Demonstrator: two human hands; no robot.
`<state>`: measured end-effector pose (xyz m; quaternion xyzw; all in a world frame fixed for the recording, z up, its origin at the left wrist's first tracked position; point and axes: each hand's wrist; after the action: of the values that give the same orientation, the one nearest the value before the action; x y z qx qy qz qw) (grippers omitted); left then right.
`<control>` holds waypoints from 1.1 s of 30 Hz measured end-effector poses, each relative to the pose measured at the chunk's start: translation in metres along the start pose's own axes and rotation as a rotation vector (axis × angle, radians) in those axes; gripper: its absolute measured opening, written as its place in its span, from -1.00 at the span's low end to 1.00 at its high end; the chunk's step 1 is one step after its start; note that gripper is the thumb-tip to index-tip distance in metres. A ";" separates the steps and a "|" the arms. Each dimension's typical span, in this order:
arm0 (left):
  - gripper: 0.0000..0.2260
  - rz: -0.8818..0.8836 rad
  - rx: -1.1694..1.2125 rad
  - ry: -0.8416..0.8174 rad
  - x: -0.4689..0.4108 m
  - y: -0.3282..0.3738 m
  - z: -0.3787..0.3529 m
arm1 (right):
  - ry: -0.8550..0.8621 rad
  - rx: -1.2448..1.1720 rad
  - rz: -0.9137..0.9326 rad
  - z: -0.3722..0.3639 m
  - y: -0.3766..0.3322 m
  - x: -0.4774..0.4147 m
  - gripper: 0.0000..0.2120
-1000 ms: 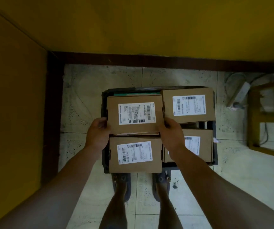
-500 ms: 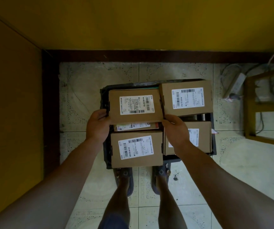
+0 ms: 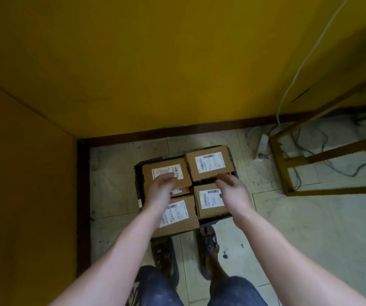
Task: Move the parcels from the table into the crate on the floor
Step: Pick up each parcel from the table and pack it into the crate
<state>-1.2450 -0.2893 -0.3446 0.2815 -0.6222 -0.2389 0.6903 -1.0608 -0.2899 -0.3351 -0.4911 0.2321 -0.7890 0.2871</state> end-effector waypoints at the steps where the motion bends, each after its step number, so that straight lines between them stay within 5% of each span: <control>1: -0.81 -0.023 0.000 -0.024 0.014 0.011 -0.005 | 0.028 -0.012 0.022 0.013 -0.007 0.014 -0.68; 15: -0.83 -0.345 -0.038 -0.388 0.194 0.118 -0.195 | 0.275 -0.179 0.247 0.285 -0.029 0.140 -0.75; 25: -0.85 -0.469 -0.136 -0.657 0.330 0.129 -0.445 | 0.502 -0.443 0.317 0.541 0.058 0.164 -0.79; 33: -0.88 -0.437 -0.226 -0.761 0.358 0.116 -0.581 | 0.565 -0.505 0.284 0.646 0.107 0.143 -0.79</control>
<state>-0.6304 -0.3955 -0.0440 0.2214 -0.7277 -0.5319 0.3722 -0.5005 -0.5193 -0.0475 -0.2730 0.5539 -0.7637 0.1885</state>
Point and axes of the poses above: each hand's wrist, its own x-axis away from the middle knuckle, its own z-axis out of the back of the hand, y = z × x, and after that the axes turned 1 degree about y, right-handed
